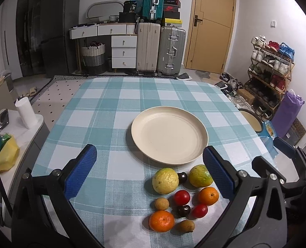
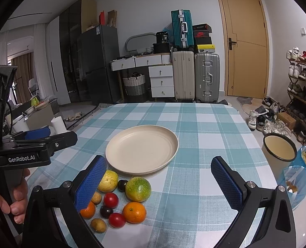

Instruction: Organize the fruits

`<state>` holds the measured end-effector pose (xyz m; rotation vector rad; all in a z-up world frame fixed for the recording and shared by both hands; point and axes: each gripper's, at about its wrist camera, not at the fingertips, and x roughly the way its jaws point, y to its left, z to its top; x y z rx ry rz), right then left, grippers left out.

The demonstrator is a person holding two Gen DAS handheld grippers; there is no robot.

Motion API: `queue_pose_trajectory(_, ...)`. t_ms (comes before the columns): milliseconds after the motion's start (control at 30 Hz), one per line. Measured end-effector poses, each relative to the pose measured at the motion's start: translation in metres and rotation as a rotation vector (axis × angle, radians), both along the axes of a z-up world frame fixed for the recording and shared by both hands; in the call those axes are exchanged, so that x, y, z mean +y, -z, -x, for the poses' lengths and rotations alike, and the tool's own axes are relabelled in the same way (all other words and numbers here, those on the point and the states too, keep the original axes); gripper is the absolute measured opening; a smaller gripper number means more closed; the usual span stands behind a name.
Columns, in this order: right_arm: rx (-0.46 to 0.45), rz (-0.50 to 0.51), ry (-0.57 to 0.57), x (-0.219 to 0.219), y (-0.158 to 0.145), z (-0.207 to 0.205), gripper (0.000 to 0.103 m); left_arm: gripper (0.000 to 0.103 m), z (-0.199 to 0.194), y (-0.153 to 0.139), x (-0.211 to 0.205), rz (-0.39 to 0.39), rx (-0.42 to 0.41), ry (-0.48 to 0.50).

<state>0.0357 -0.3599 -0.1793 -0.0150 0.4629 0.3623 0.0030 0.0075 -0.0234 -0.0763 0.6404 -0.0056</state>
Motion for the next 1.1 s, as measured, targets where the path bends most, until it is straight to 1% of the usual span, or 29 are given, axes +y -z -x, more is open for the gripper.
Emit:
queue_pose_trajectory(367,0.0,0.004,-0.008,0.001,0.0,0.0,0.103,0.102,0.0,0.003,0.001,0.009,0.011,0.001)
queue_pose_trajectory(567,0.019,-0.001,-0.019,0.002,0.005,-0.003,0.103,0.102,-0.006,0.009,0.014,0.03,0.032,-0.005)
queue_pose_trajectory(733,0.069,-0.01,-0.038,0.004,0.019,-0.015,0.103,0.102,-0.018,0.02,0.027,0.05,0.066,-0.021)
queue_pose_trajectory(833,0.106,-0.015,-0.057,0.005,0.029,-0.025,0.103,0.102,-0.027,0.028,0.037,0.081,0.093,-0.018)
queue_pose_trajectory(1100,0.227,-0.087,-0.118,0.007,0.059,-0.053,0.103,0.102,-0.051,0.05,0.06,0.119,0.146,-0.039)
